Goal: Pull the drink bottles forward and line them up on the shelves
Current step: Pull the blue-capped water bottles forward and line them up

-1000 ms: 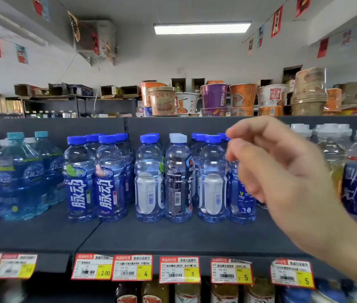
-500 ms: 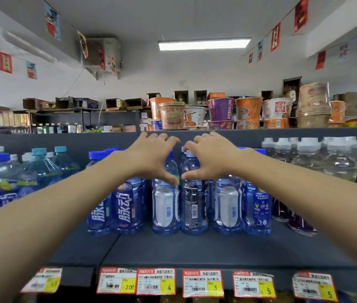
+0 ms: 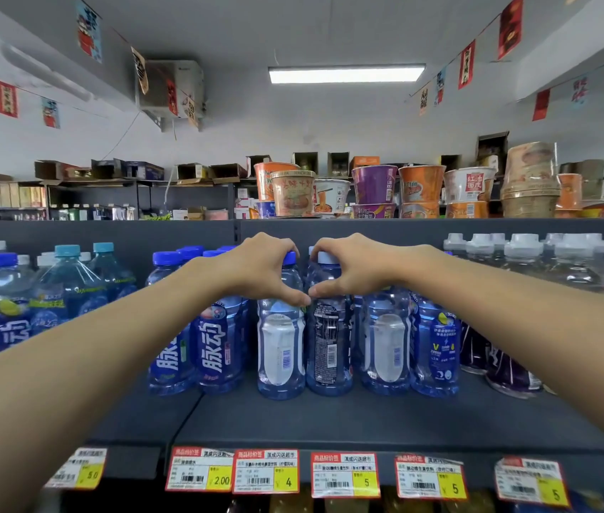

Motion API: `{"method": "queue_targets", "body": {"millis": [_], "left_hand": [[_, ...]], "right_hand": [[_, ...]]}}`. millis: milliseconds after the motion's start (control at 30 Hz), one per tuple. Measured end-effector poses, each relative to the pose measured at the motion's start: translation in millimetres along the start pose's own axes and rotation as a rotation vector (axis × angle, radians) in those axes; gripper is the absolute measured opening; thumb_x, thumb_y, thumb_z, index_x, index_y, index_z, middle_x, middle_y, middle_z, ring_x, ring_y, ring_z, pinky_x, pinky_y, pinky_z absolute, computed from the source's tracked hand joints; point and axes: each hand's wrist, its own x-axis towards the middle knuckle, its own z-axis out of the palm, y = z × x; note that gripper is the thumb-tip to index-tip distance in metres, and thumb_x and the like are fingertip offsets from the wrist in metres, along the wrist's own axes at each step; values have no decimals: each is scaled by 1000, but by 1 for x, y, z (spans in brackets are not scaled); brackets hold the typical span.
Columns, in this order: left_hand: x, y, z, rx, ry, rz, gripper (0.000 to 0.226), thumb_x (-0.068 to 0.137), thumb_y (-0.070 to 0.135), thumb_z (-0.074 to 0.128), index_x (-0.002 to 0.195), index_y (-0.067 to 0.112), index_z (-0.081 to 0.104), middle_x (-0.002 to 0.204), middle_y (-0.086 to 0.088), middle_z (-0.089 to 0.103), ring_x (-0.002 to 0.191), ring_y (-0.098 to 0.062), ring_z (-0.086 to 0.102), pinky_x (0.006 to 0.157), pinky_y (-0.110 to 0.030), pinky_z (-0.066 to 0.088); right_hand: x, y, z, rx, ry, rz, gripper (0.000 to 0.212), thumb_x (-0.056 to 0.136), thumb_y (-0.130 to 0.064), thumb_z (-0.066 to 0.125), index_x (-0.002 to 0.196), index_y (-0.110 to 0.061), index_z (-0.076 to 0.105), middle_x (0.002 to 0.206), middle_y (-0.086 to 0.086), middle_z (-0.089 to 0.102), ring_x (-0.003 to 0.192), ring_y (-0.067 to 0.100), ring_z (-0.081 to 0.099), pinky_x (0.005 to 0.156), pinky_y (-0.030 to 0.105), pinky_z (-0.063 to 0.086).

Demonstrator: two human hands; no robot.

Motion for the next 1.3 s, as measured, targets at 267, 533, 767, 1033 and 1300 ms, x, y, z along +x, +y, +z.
{"method": "queue_targets", "body": {"millis": [267,533,767,1033,1300], "left_hand": [[-20,-3,-25,-43,-15,89,83,65,71,78,131,24,61,76,26,53,69,6,53,59,-11,34],[-41,-17,-44,-245,-298,108,82,78,19,83,143,45,42,142,12,47,122,-11,51,104,-40,42],[-45,-1,-38,-66,-214,26,117,52,76,73,150,28,31,148,6,43,121,-15,49,97,-24,37],[-41,0,-32,-147,-197,-1,96,58,54,90,137,28,40,98,21,42,72,-6,50,43,-8,42],[-42,-1,-34,-76,-183,32,104,59,55,90,142,23,37,117,12,48,92,-8,51,69,-10,46]], "right_hand": [[-19,-2,-19,-17,-24,-85,73,78,-73,68,134,-31,50,100,-13,53,86,8,53,77,31,39],[-41,10,-31,108,-80,-64,81,79,-49,82,145,-36,38,103,-24,44,83,-6,46,69,15,34],[-48,3,-41,-107,-65,-39,89,69,-83,62,142,-35,44,136,-1,55,101,12,55,86,30,40],[-40,0,-17,-123,10,-57,92,67,-80,70,134,-21,47,115,-2,58,102,21,56,82,35,45],[-37,-4,-25,-120,-105,-68,88,71,-71,76,138,-30,38,130,1,56,110,23,56,96,44,49]]}}
